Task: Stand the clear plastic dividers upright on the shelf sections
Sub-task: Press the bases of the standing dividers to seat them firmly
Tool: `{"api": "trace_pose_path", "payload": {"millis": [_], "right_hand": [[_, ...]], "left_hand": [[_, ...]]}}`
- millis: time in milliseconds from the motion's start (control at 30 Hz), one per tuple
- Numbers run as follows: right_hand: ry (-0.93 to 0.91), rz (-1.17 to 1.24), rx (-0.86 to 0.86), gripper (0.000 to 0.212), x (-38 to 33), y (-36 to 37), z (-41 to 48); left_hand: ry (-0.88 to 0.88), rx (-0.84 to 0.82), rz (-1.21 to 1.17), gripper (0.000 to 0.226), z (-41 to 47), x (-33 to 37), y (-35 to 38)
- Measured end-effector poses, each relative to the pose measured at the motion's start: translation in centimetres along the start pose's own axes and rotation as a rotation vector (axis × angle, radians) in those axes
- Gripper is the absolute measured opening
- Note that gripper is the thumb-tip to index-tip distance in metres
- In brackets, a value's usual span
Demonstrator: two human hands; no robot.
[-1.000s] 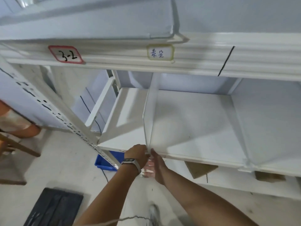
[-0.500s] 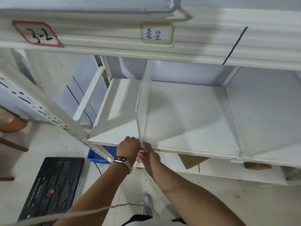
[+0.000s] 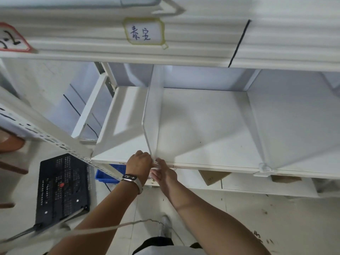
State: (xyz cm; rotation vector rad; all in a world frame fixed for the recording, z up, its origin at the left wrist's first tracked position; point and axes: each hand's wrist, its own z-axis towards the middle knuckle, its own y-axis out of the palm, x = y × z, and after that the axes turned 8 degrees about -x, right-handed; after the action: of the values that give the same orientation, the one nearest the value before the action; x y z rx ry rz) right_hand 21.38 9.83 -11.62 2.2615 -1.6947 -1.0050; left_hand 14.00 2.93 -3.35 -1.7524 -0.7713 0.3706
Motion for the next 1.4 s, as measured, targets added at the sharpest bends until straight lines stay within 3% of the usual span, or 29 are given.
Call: {"api": "trace_pose_path", "payload": {"millis": [267,500,567,633,667,733,833,967,1067,1233,1300,1400], "right_hand": [[-0.029,0.067,0.06,0.012,-1.8,-3.0,-0.5],[-0.065,0.046,0.124,0.021,-1.5,-3.3,-0.4],[-0.072,0.05,0.119,0.019,-1.5,-3.5,-0.4],[-0.065,0.058,0.112,0.015,-1.6,-3.7,-0.5],[-0.065,0.052,0.1,0.017,-1.6,-3.7,-0.6],[-0.061,0.029,0.057,0.02,-1.6,-3.6,-0.8],[-0.022,-0.032,0.017,0.022,-1.8,-3.7,-1.1],[0.042,-0.087,-0.197,0.03,-3.5,-4.8,-2.6],[0.065,-0.255,-0.135,0.03,-5.1,-6.7,-4.4],[-0.119,-0.394,0.121,0.01,-7.3,-10.2,-7.8],[-0.29,-0.493,0.215,0.009,-8.2,-11.7,-9.4],[-0.602,-0.835,0.36,0.009,-9.6,-14.3,-11.8]], "left_hand": [[0.1,0.028,-0.025,0.037,0.7,3.1,0.8],[0.12,0.054,0.008,0.042,0.8,4.0,0.3],[0.085,0.073,0.06,0.037,0.5,4.5,-0.1],[0.053,0.02,0.091,0.013,0.1,5.0,-0.6],[0.033,0.008,0.124,0.003,0.1,5.2,-0.6],[0.008,-0.021,0.133,0.018,0.3,5.0,-0.3],[0.012,-0.029,0.137,0.02,0.5,4.8,0.1],[0.035,-0.001,0.082,0.019,0.6,4.2,1.0],[0.042,-0.012,0.019,0.019,0.6,4.0,1.5],[0.044,0.053,-0.004,0.023,0.4,3.8,2.5],[0.033,0.056,0.005,0.027,0.3,4.0,2.3],[-0.01,0.013,0.006,0.029,-0.1,4.8,1.7]]}}
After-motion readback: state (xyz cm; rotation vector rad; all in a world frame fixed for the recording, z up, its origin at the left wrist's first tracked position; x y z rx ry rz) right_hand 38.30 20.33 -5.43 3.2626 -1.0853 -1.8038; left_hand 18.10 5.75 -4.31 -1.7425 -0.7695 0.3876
